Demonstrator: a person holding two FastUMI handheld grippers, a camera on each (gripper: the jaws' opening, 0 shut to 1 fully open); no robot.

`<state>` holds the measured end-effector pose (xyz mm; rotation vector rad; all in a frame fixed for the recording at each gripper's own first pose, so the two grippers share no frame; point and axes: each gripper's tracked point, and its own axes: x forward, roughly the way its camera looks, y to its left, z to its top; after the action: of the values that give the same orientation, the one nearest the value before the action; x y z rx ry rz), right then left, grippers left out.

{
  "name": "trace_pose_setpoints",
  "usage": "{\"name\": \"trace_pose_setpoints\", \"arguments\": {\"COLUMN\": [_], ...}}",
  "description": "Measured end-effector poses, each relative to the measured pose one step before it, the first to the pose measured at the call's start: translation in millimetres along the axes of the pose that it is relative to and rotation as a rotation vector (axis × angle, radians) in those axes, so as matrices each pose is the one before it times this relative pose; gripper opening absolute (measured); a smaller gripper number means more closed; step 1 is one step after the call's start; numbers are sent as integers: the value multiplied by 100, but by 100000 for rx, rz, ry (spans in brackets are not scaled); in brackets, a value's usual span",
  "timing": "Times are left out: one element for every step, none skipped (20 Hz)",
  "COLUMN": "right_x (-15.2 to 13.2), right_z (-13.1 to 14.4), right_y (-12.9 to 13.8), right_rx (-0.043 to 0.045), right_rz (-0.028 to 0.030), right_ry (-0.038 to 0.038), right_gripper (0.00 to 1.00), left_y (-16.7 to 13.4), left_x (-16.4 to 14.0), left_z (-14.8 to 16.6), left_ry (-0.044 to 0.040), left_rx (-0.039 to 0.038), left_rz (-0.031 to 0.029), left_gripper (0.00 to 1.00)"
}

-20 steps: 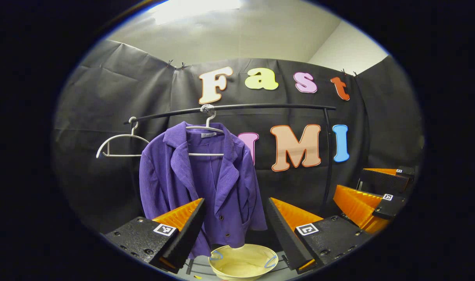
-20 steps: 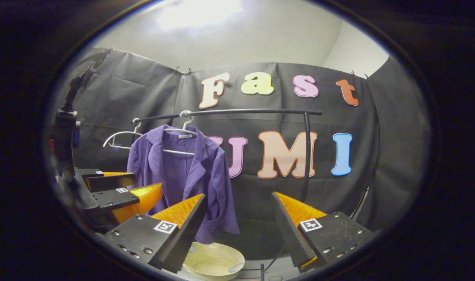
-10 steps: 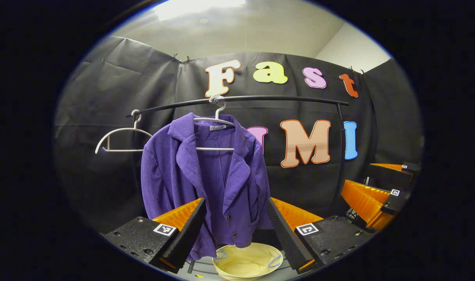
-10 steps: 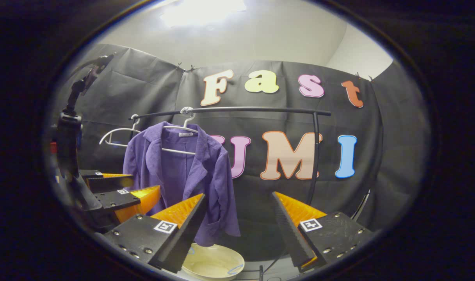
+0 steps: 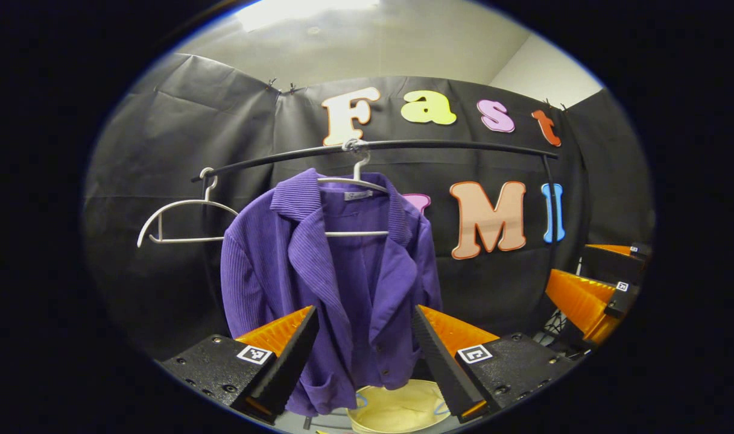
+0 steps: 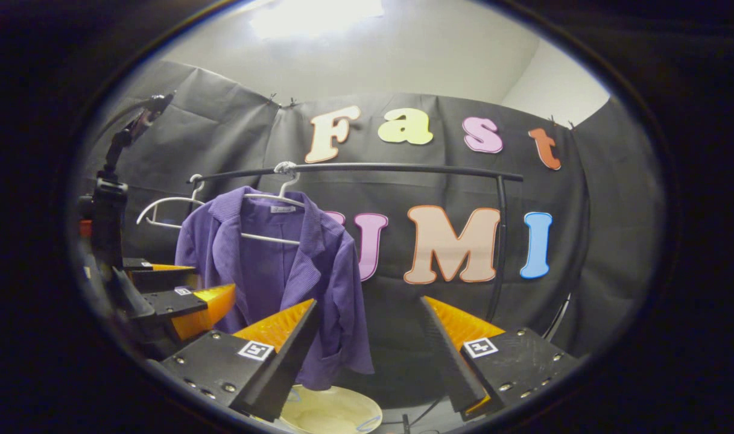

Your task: Grasp the clothes on the hanger with both hands and then place them into the laundry hamper below.

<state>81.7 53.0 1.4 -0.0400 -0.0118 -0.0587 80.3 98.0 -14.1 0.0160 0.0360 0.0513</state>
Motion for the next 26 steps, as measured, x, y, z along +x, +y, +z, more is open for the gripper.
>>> {"name": "trace_pose_setpoints", "arguments": {"right_x": [478, 537, 485, 519, 570, 544, 496, 643, 698, 670, 880, 899, 1032, 1045, 1095, 1164, 1062, 1111, 1050, 1071, 1069, 1059, 912, 818, 829, 866], "right_z": [-105, -80, -105, -26, -239, -16, -28, 121, 84, -78, 20, 25, -60, -47, 107, 42, 25, 106, 98, 25, -186, -92, -182, -200, -272, -182], "right_y": [375, 475, 497, 545, 513, 509, 483, 414, 446, 327, 435, 368, 358, 292, 278, 252, 222, 251, 256, 268, 271, 421, 263, 256, 273, 251], "right_rx": [-549, -475, -463, -239, -43, 151, 146, 38, -74, -108, -35, 13, 16, 100, 218, 367, 501, 434, 387, 431, 554, 692, 377, 392, 488, 794], "right_rz": [-810, -258, -307, 173, 376, 674, 940, 921, 1056, 1210, 1435, 1530, 1711, 1671, 1916, 1774, 1951, 1899, 1769, 1422, 1538, 1682, 737, 722, 457, 647], "right_ry": [-338, -227, -130, 47, 618, 296, 23, -200, -277, -391, -370, -302, -101, -391, -653, -350, -151, -287, -275, 31, 367, 144, 279, 369, 624, 516], "right_gripper": [97, 97, 97, 97, 97, 97, 97, 99, 97, 97, 97, 97, 97, 97, 97, 97, 97, 97, 98, 97, 98, 97, 97, 96, 96, 96], "left_y": [803, 780, 656, 576, 402, 465, 371, 116, 188, 89, 105, 280, 159, 105, 164, 45, 8, 208, 407, 453, 356, 135, 181, -5, -52, -16], "left_x": [885, 813, 775, 811, 708, 678, 710, 688, 543, 660, 694, 582, 613, 472, 501, 423, 443, 278, 141, 91, 7, -46, 34, -180, 102, -281], "left_z": [102, -55, 138, 20, 139, 149, 293, 169, 169, 138, 260, 120, 186, 38, -5, -223, -135, -182, -9, -224, -117, -154, 44, 57, 15, -8], "left_ry": [-592, -425, -727, -335, -5, -572, -975, -729, -783, -750, -1026, -987, -805, -452, 113, 759, 1112, 594, 416, 1156, 1213, 1312, 689, 618, 885, 1127], "left_rx": [-174, -242, -126, -47, 271, 584, 372, 365, 880, 1268, 1749, 1428, 1021, 1062, 907, 903, 698, 784, 777, 823, 328, 402, 329, -57, 350, 914], "left_rz": [582, 847, 1084, 1121, 1138, 1291, 1418, 765, 1012, 810, 1324, 1315, 802, 700, 716, 305, 99, 729, 1801, 1874, 1503, 1041, 1140, -110, 343, -288], "left_gripper": [96, 93, 96, 93, 93, 93, 95, 93, 92, 87, 87, 83, 79, 76, 74, 69, 63, 51, 39, 27, 15, 2, 4, 2, 2, 0]}}
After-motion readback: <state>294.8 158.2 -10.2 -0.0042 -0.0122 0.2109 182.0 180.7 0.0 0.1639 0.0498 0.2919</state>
